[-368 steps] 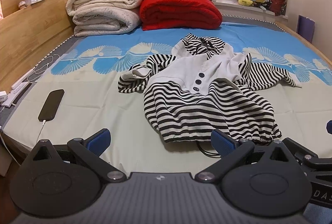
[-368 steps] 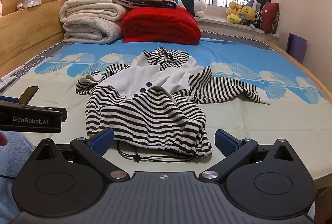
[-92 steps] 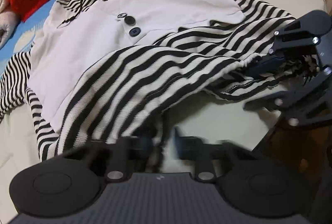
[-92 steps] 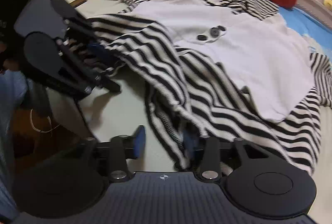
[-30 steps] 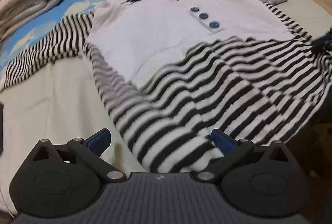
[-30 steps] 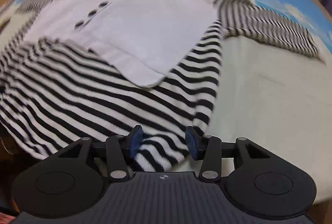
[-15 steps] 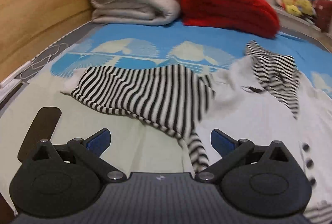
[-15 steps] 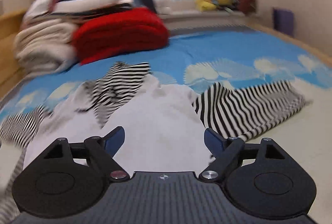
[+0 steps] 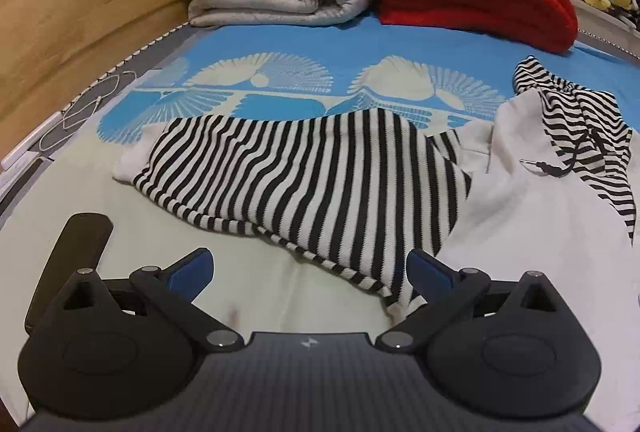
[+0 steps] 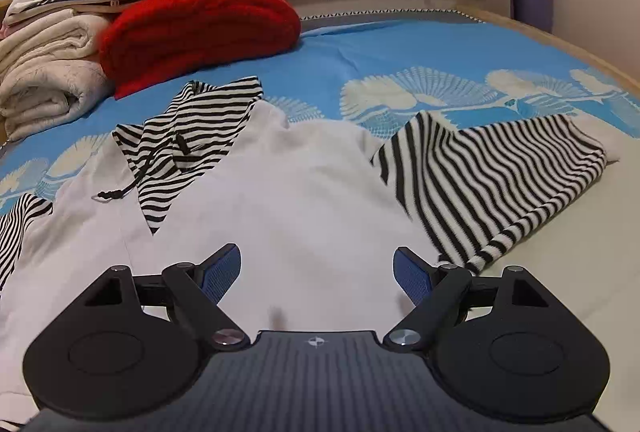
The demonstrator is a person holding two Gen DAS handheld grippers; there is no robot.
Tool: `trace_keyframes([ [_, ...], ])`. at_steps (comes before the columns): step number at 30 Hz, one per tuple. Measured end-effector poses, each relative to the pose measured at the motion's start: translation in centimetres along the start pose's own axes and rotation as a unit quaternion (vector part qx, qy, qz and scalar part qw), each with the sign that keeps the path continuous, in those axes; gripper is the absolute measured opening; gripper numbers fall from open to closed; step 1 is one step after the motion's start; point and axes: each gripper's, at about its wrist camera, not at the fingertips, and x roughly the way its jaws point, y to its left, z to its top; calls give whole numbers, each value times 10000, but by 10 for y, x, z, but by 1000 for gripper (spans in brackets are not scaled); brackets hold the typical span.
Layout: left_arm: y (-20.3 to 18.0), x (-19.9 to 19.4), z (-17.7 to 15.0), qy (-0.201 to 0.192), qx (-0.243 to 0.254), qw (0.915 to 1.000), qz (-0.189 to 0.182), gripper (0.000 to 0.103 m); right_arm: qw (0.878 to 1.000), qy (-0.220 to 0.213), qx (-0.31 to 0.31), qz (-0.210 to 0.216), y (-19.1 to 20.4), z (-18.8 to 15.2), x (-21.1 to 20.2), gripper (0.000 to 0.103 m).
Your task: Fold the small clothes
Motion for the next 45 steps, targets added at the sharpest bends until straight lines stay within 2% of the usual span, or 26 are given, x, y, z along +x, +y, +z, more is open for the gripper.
trace_keyframes([
  [4, 1, 1, 2, -1, -49, 10000, -40, 103, 9996, -43, -291, -39, 12, -4, 1, 85],
  [12, 18, 20, 5, 214, -223, 9992, 249, 103, 9991, -39, -398, -123, 16, -7, 4, 85],
  [14, 29, 32, 8, 387, -439, 9973, 434, 103, 9993, -8, -347, -145, 14, -7, 5, 85],
  [16, 46, 46, 10, 626, -847, 9917, 733, 103, 9995, 1, -282, -167, 11, -7, 5, 84],
  [17, 55, 52, 10, 695, -1071, 9889, 765, 103, 9996, -13, -237, -178, 10, -6, 5, 85],
  [19, 71, 61, 12, 765, -1492, 9839, 620, 102, 9996, -32, -192, -182, 9, -6, 4, 84],
  [22, 86, 70, 18, 740, -1870, 9796, 57, 102, 9997, -6, -171, -169, 7, -5, 5, 85],
  [24, 96, 82, 22, 886, -2169, 9719, -223, 102, 9997, 29, -145, -169, 7, -5, 6, 85],
  [26, 112, 96, 24, 1108, -2609, 9582, -389, 102, 9998, 74, -117, -161, 6, -6, 7, 85],
  [27, 122, 102, 25, 1118, -2838, 9513, -451, 102, 9998, 90, -103, -149, 5, -6, 8, 85],
  [31, 149, 115, 37, 1022, -3382, 9333, -649, 102, 9997, 119, -101, -175, 4, -6, 10, 85],
  [33, 159, 122, 42, 1029, -3679, 9200, -875, 101, 9997, 158, -98, -171, 4, -7, 12, 85],
  [35, 165, 131, 50, 998, -3834, 9124, -1026, 92, 9996, 198, -111, -180, 5, -8, 13, 85],
  [38, 173, 139, 55, 871, -4029, 9081, -733, 64, 9994, 232, -176, -187, 7, -9, 15, 85],
  [40, 183, 145, 54, 740, -4351, 8958, -526, 5, 9993, 252, -214, -169, 8, -10, 16, 84],
  [41, 187, 147, 51, 668, -4527, 8880, -453, 5, 9992, 257, -248, -164, 9, -10, 16, 85],
  [42, 188, 146, 49, 599, -4632, 8837, -320, 5, 9991, 261, -291, -164, 10, -11, 17, 84],
  [43, 184, 143, 51, 558, -4576, 8873, -143, 4, 9989, 268, -338, -180, 12, -11, 17, 84],
  [45, 170, 128, 65, 409, -4286, 9025, 85, 4, 9986, 292, -392, -200, 13, -11, 18, 84],
])
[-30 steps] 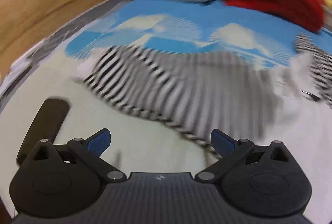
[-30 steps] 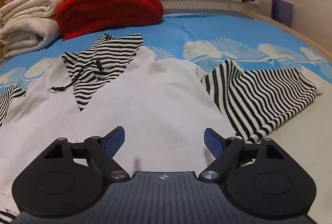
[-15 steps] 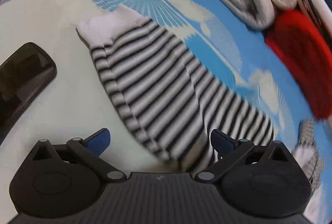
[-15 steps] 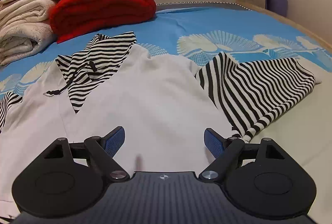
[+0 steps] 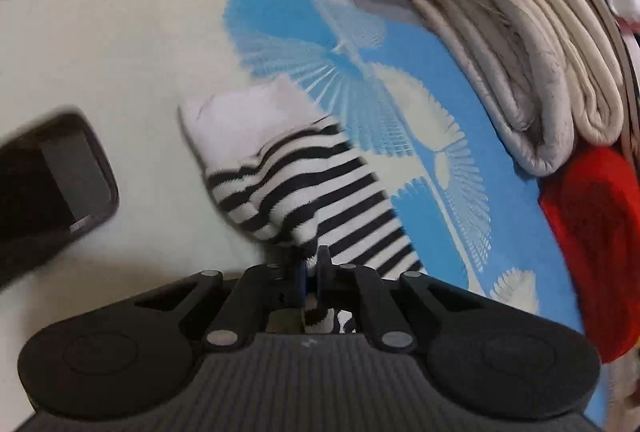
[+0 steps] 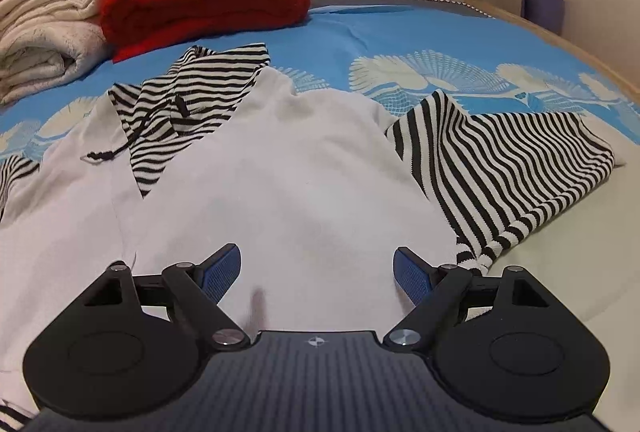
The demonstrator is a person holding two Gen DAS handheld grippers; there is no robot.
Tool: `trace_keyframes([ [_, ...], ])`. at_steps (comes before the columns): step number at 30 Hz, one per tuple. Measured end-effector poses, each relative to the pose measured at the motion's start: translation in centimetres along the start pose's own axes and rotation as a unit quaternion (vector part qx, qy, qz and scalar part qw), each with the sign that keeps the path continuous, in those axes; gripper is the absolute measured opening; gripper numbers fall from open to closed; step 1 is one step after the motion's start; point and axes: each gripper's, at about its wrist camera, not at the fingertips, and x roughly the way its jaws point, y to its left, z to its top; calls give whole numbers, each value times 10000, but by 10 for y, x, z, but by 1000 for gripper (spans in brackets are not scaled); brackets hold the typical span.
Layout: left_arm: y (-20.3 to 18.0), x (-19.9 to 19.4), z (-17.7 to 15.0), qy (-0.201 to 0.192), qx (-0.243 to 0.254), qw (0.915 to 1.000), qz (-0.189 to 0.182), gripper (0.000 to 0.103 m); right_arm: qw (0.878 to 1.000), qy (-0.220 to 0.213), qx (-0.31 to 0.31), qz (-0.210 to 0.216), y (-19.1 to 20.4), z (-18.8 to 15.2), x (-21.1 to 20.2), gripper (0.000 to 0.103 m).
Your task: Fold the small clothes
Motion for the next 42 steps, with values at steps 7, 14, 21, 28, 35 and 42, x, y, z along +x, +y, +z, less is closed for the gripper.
trace_keyframes([
  [7, -107, -104, -54, -573, 1308, 9818, -1256, 4, 9997, -243, 8, 92, -5, 13, -17, 84],
  [14, -252, -175, -273, 441, 3763, 8884, -2593, 19, 9977, -458, 476, 150, -30, 25, -33, 84],
  [21, -204, -168, -382, 1130, 5469, 8104, -1773, 81, 9906, -226, 1241, 525, -60, 34, -35, 84],
  [28, -120, -155, -281, 91, 4448, 8918, -822, 95, 9790, -23, 1817, 923, -70, 34, -30, 84],
  [35, -156, -97, -225, 743, 3725, 9175, -1181, 95, 9505, 270, 2747, 1427, -85, 44, 6, 84],
  [42, -203, -34, -211, 1763, 3653, 9013, -1519, 44, 9348, 691, 3159, 1465, -76, 55, 73, 81],
])
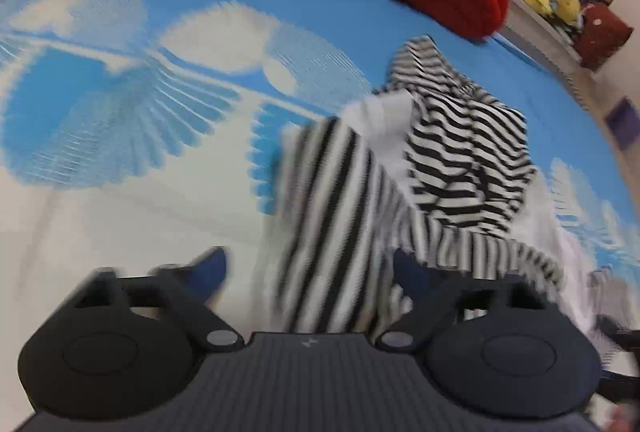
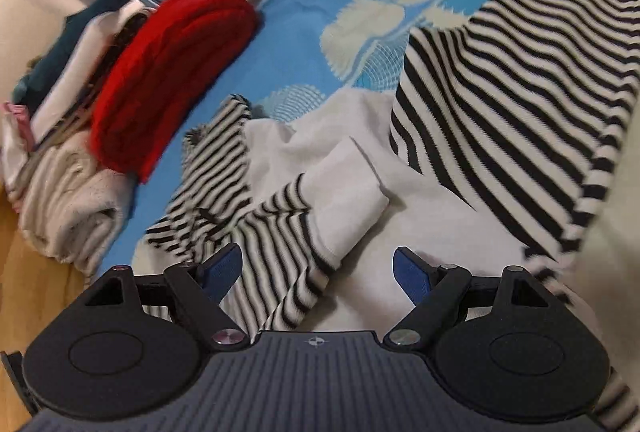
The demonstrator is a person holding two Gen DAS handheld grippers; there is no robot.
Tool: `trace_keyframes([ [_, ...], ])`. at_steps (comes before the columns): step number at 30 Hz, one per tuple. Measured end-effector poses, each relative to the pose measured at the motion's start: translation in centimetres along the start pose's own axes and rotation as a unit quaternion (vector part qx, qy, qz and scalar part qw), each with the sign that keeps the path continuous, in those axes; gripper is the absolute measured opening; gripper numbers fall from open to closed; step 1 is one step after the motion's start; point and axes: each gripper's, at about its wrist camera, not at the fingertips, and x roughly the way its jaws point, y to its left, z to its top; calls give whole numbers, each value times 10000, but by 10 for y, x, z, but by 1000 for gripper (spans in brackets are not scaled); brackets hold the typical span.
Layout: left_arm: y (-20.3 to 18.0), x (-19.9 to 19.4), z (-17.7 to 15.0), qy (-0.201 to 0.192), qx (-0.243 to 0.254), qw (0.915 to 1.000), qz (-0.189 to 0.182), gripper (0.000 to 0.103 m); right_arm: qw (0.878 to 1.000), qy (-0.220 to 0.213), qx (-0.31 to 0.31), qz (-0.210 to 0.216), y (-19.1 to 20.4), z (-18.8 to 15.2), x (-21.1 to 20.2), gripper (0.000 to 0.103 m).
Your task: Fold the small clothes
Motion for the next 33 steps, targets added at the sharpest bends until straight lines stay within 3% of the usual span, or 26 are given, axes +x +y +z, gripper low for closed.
trace_keyframes([
  [1, 2, 4, 3, 102, -60, 9999, -126, 6, 10000, -24, -40, -11, 2, 0, 7, 74],
  [2, 4, 6, 4, 150, -107, 9997, -155, 6, 9999, -66, -144, -5, 5, 1, 14, 49],
  [4, 10, 7, 9, -32, -28, 10000, 47, 6, 9982, -99, -571, 183, 18, 4, 20, 13],
  [6, 20, 6, 12, -170, 105, 9994, 281, 6, 9933, -214, -972, 585, 38, 5, 14, 10],
  [7, 28, 10, 14, -182, 127, 9989, 414, 7, 9906, -340, -1140, 674, 45, 4, 7, 3],
  [9, 39, 16, 15, -103, 138, 9996, 219, 11, 9872, -482, -1404, 581, 53, 0, 1, 3],
  [11, 42, 14, 12, -236, 32, 9997, 107, 28, 9916, -219, -1269, 147, 43, -4, 13, 3],
  [13, 40, 11, 9, -297, -17, 9994, 161, 80, 9927, 145, -1125, -401, 24, -10, 32, 3],
  [14, 39, 6, 7, -367, -37, 9990, 236, 86, 9935, 242, -982, -516, 15, -12, 39, 3],
  [16, 34, -4, 3, -415, 89, 9988, 262, 89, 9944, 150, -922, -485, 15, -12, 36, 3],
  [20, 21, -21, -12, -38, 589, 9982, 120, 91, 9921, -125, -1127, -530, 33, -16, 11, 3],
  [22, 9, -19, -29, 23, 1212, 9904, 658, 92, 9909, -150, -1179, -633, 34, -18, 1, 3],
  [25, 1, 0, -56, 160, 2026, 9694, 1376, 93, 9846, 155, -1425, -1004, 32, -20, 21, 3],
  [27, 5, -3, -63, -10, 1861, 9729, 1373, 93, 9813, 257, -1576, -1078, 27, -25, 32, 2],
  [28, 6, -7, -61, 60, 1759, 9747, 1380, 93, 9803, 243, -1635, -1079, 30, -24, 30, 6],
  [30, 6, -23, -60, -37, 1706, 9762, 1341, 93, 9817, 340, -1585, -1003, 34, -19, 21, 28],
  [31, 4, -37, -61, -214, 1702, 9756, 1370, 93, 9847, 247, -1493, -862, 35, -17, 11, 48],
  [32, 2, -51, -63, -362, 1696, 9745, 1422, 93, 9869, 56, -1431, -736, 35, -16, -3, 54],
  [33, 0, -66, -66, -490, 1659, 9742, 1449, 94, 9872, -118, -1447, -667, 35, -16, -18, 54],
])
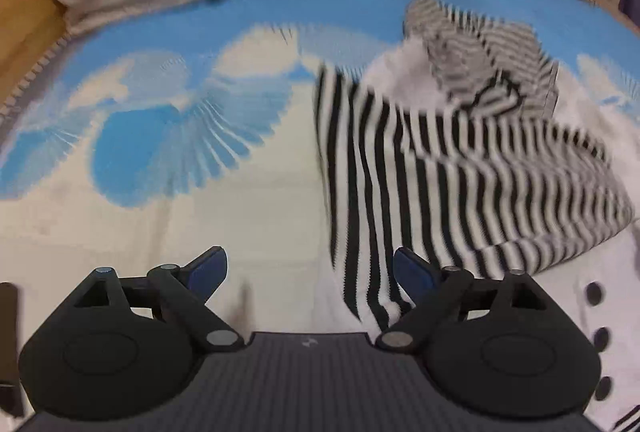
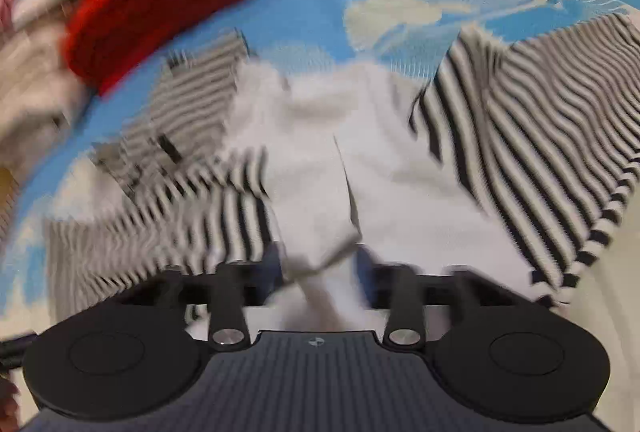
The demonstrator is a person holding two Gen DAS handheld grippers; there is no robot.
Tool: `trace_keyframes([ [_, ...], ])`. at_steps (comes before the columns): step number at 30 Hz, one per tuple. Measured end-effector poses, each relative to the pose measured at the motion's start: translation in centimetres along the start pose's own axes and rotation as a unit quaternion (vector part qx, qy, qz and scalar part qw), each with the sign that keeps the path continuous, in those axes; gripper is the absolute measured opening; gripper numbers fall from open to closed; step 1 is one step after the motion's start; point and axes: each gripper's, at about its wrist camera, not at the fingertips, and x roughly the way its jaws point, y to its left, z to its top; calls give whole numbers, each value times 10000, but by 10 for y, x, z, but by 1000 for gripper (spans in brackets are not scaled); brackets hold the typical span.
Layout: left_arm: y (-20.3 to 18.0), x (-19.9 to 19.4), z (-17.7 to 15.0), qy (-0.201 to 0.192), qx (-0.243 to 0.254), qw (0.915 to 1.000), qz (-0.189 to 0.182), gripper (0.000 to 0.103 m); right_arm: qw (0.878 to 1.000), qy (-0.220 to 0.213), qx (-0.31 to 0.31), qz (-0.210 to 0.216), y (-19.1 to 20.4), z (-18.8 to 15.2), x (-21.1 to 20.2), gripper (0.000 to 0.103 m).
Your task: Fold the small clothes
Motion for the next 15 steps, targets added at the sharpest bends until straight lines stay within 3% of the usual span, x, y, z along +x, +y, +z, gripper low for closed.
trace_keyframes([
  [2, 2, -33, -8, -149, -222, 9996, -51, 101, 9993, -373, -80, 47, 1, -3, -40, 58],
  [6, 9, -96, -42, -501, -775, 9943, -538, 102, 9963, -757, -64, 404, 1, -24, -119, 64],
  [11, 0, -161, -87, -753, -626, 9931, -650, 102, 9887, -1311, -486, 548, 9, -70, -216, 78],
  [15, -8, -202, -118, -915, -491, 9924, -667, 102, 9857, -1406, -706, 596, 11, -99, -260, 79],
])
